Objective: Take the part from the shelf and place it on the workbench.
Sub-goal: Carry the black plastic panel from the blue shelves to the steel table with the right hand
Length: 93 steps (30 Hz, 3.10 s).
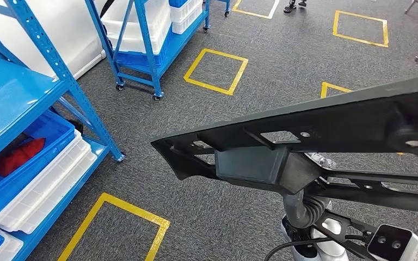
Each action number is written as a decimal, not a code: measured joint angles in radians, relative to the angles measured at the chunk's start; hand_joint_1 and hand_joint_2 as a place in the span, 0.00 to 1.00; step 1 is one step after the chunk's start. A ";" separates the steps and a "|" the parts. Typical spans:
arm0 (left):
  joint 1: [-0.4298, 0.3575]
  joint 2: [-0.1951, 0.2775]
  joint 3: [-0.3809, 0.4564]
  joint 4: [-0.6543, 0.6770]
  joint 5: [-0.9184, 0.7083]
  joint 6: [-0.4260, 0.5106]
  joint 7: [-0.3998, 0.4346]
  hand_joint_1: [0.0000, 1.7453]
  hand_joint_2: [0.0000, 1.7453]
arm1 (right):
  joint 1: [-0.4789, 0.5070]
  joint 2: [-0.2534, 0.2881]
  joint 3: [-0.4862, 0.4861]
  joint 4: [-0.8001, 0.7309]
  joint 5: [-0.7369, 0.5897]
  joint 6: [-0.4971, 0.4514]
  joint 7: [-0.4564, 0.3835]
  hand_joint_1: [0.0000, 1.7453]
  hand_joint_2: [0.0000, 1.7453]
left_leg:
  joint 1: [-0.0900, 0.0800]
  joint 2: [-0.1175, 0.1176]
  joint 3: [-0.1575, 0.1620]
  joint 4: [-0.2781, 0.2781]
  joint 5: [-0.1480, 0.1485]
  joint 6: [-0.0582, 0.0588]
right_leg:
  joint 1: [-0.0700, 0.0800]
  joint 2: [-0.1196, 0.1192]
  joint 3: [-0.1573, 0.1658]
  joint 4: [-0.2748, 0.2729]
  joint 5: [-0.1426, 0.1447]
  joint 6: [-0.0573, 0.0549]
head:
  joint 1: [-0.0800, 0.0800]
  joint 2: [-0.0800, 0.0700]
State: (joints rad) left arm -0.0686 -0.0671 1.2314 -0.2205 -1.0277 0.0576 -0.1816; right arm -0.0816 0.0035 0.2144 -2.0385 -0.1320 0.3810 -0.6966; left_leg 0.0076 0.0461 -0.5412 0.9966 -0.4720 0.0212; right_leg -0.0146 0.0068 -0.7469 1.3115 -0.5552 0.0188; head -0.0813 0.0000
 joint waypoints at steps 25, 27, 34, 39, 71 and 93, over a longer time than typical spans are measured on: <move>-0.007 -0.004 0.011 0.000 -0.008 -0.024 -0.050 0.00 1.00 | -0.052 -0.043 0.125 0.037 -0.061 -0.042 0.027 1.00 1.00 | -0.004 -0.014 -0.007 0.003 0.006 0.004 | 0.003 0.001 0.012 -0.014 -0.010 -0.004 | 0.000 0.000; -0.010 -0.004 0.011 0.000 -0.007 -0.020 -0.038 0.00 1.00 | -0.062 -0.049 0.130 0.066 -0.070 -0.032 0.023 1.00 1.00 | -0.006 0.009 -0.007 0.003 0.004 0.002 | 0.003 -0.016 0.066 -0.109 0.044 -0.008 | 0.000 0.000; -0.018 0.001 0.016 0.000 -0.003 0.001 0.008 0.00 1.00 | -0.106 -0.052 0.148 0.113 -0.081 -0.065 0.055 1.00 1.00 | -0.012 0.057 -0.002 0.012 -0.012 -0.028 | 0.021 -0.040 0.155 -0.295 0.097 -0.042 | 0.000 0.000; -0.012 0.006 0.026 0.000 0.017 0.030 0.040 0.00 1.00 | -0.108 -0.053 0.155 0.130 -0.084 -0.088 0.053 1.00 1.00 | -0.005 -0.033 -0.120 0.275 -0.142 -0.042 | 0.013 0.011 0.156 -0.302 0.106 -0.056 | 0.000 0.000; -0.017 0.053 0.100 0.000 0.094 0.055 -0.011 0.00 1.00 | -0.109 -0.057 0.133 0.182 -0.104 -0.039 0.002 1.00 1.00 | 0.000 -0.037 -0.137 0.296 -0.131 -0.048 | 0.017 0.031 0.162 -0.307 0.105 -0.059 | 0.000 0.000; -0.021 0.063 0.098 -0.001 0.074 0.035 -0.017 0.00 1.00 | -0.085 -0.047 0.135 0.164 -0.092 -0.041 0.003 1.00 1.00 | -0.001 0.051 0.002 0.006 -0.011 -0.035 | 0.015 -0.065 0.147 -0.287 0.095 -0.017 | 0.000 0.000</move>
State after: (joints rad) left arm -0.0900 -0.0039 1.3297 -0.2213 -0.9539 0.0923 -0.1988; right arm -0.1670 -0.0437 0.3491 -1.8742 -0.2241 0.3402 -0.6932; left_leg 0.0064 0.0971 -0.5390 1.0031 -0.4827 -0.0137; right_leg -0.0001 -0.0583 -0.5999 1.0241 -0.4602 0.0020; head -0.0814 0.0000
